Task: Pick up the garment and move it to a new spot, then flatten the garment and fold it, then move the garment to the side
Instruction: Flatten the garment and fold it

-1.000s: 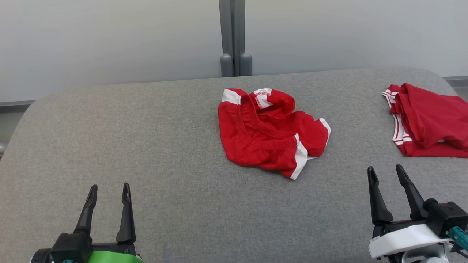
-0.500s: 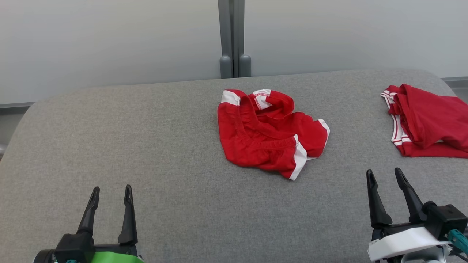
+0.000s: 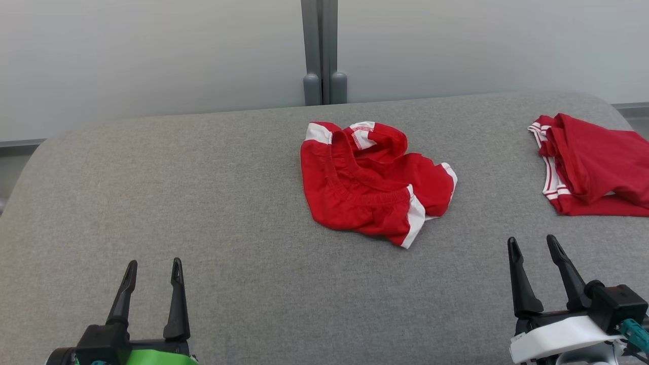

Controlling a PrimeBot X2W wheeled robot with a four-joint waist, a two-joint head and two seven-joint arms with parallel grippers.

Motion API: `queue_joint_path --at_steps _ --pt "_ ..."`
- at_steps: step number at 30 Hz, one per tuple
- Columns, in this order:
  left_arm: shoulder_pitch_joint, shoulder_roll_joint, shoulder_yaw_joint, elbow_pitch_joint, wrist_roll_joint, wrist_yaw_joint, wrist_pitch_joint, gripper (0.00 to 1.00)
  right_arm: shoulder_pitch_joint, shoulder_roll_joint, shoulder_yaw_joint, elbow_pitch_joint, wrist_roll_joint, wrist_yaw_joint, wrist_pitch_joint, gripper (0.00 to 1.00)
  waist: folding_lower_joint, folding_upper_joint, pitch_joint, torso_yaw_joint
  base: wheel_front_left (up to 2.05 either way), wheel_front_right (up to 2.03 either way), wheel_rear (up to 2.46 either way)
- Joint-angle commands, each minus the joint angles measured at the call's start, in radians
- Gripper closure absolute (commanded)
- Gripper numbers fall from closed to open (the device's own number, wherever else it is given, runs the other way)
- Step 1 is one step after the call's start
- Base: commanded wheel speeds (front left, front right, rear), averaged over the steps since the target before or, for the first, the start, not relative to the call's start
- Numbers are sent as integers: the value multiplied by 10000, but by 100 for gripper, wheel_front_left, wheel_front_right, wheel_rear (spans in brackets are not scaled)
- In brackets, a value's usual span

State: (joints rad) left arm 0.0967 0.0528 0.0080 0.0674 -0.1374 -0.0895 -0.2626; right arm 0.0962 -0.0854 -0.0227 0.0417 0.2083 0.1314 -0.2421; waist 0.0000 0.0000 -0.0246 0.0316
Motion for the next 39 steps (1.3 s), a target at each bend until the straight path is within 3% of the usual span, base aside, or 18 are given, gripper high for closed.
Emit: queue_joint_path --at_steps 1,15,25,39 --pt "14 1 51 14 7 -48 -26 0 62 -24 -11 1 -25 -17 -16 0 0 0 13 1 0 0 0" --pt "18 -17 29 -60 40 19 -26 0 -129 -58 12 182 6 -17 -36 0 0 0 149 78 0 0 0" --pt "-440 -19 -297 -75 -105 192 -26 0 -1631 -682 556 756 -55 -17 184 0 0 0 778 583 0 0 0" --pt "-1180 -15 -1147 -151 -368 649 -26 0 -4875 -1654 1846 3417 242 -17 484 0 0 0 2056 1780 0 0 0"
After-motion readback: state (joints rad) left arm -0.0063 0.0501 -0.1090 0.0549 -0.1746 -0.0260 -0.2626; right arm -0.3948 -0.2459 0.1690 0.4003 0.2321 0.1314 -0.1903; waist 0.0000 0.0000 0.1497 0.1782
